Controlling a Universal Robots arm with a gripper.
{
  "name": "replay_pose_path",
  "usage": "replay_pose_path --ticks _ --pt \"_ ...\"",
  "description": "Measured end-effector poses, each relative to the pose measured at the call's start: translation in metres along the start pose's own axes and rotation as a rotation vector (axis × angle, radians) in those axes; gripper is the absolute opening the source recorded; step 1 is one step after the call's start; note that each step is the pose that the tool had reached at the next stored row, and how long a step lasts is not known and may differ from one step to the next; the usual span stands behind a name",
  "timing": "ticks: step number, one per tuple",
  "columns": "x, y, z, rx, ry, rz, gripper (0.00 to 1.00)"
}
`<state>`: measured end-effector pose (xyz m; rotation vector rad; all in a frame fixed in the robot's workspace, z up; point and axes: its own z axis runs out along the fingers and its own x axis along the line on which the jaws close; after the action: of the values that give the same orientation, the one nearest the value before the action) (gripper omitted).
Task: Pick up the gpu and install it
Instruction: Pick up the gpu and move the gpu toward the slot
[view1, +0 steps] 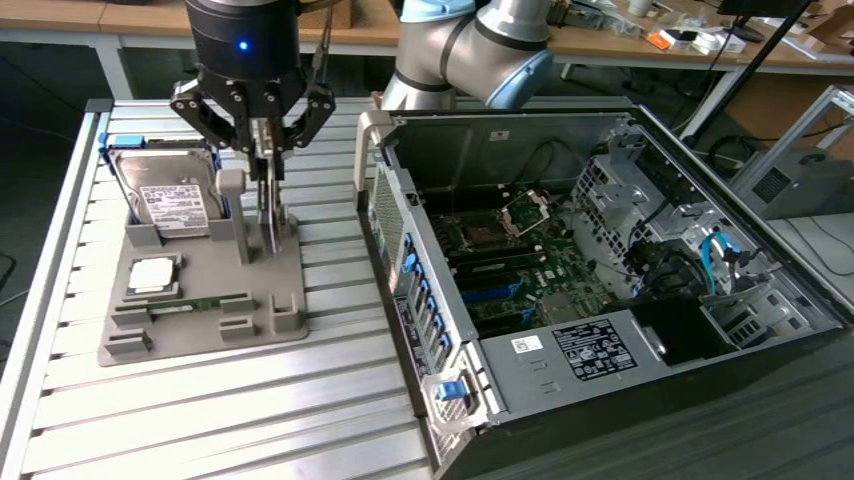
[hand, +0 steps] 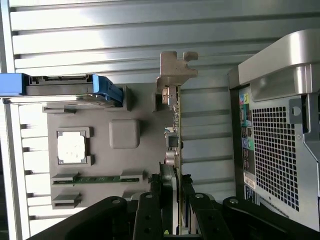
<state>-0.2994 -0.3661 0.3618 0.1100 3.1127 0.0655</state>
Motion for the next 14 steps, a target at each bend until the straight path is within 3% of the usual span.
replay_pose_path --ticks 14 --pt "0.000 0.0007 -0.0168 0.0001 0.0001 0.000 0.27"
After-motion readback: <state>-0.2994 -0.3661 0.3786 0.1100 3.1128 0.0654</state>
